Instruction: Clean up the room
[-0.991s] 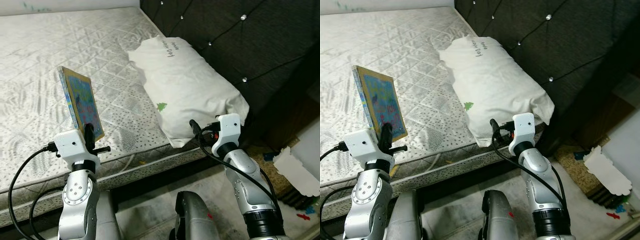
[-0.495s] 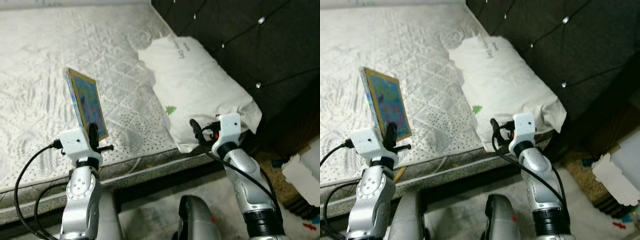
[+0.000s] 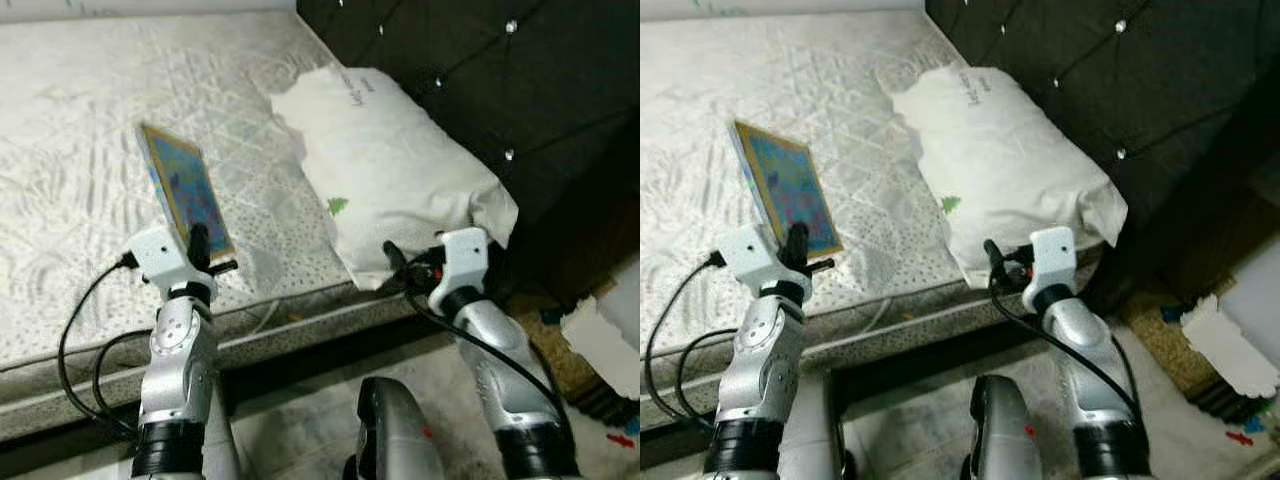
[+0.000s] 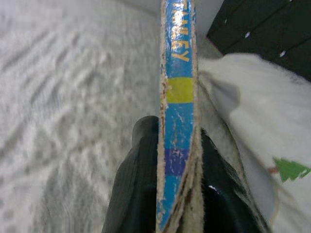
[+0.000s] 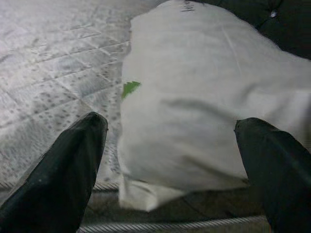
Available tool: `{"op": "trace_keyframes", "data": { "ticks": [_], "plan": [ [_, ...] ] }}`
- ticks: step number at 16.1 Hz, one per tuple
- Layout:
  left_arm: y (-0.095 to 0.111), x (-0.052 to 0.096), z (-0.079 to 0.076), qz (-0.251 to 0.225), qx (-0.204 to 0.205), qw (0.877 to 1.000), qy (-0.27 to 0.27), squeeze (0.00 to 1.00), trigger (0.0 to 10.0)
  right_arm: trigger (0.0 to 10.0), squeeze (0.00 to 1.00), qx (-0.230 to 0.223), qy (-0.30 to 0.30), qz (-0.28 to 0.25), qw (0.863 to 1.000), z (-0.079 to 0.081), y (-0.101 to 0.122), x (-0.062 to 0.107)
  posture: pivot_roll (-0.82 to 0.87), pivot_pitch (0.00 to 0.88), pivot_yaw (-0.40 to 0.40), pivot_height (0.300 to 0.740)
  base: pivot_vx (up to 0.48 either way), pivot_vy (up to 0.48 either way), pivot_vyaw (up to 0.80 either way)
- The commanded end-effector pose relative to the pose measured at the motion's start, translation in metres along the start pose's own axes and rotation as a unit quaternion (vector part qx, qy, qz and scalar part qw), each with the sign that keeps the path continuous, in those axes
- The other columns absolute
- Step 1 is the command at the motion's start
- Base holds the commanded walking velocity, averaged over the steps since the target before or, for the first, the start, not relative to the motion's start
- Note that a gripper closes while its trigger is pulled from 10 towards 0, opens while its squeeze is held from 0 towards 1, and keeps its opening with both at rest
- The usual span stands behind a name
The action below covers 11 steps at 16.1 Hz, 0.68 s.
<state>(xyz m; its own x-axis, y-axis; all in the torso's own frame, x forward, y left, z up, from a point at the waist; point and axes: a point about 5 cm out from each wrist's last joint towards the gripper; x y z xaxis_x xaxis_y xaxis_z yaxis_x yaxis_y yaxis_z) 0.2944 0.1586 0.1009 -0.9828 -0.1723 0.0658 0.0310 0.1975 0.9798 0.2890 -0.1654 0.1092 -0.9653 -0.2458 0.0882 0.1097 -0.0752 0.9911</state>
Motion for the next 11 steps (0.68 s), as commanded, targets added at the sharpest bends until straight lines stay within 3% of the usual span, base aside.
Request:
{"op": "trace_keyframes", "data": {
  "ticks": [1,4,6,8,11],
  "plan": [
    [-0.005,-0.002,-0.014,0.019,0.052,0.998,-0.006,0.0,10.0,10.0,0.0,0.012,-0.011,-0.003,1.0,-0.01,0.006,0.007,-0.14,0.088,-0.085,0.552,0.0,0.0,0.0],
    [-0.009,-0.015,-0.021,0.041,0.09,0.995,-0.007,0.0,10.0,10.0,0.0,0.043,-0.036,0.007,0.998,-0.032,0.011,0.026,-0.2,0.125,-0.087,0.552,0.0,0.0,0.0],
    [-0.009,-0.029,-0.046,0.075,0.148,0.985,-0.054,0.0,10.0,10.0,0.0,0.069,-0.066,0.015,0.995,-0.051,0.017,0.046,-0.28,0.157,-0.086,0.552,0.0,0.0,0.0],
    [-0.013,-0.038,-0.063,0.127,0.172,0.972,-0.099,0.0,10.0,10.0,0.0,0.08,-0.079,0.022,0.993,-0.059,0.02,0.059,-0.31,0.168,-0.091,0.552,0.0,0.0,0.0],
    [-0.016,-0.049,-0.076,0.183,0.206,0.951,-0.14,0.0,10.0,10.0,0.0,0.1,-0.077,0.032,0.991,-0.061,0.025,0.073,-0.36,0.176,-0.106,0.552,0.0,0.0,0.0]
  ]
}}
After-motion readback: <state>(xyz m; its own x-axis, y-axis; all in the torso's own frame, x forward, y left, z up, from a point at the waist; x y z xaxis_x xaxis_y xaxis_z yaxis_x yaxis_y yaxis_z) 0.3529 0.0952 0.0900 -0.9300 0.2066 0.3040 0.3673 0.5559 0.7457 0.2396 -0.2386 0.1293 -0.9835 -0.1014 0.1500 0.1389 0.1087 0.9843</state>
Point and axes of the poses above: a point about 5 cm out from each wrist's last joint towards the gripper, its own x axis pointing back from the gripper into the wrist, its own y axis along the axis of the wrist's last joint, z = x × y, and after that the axes turned 9 degrees about -x, right-handed
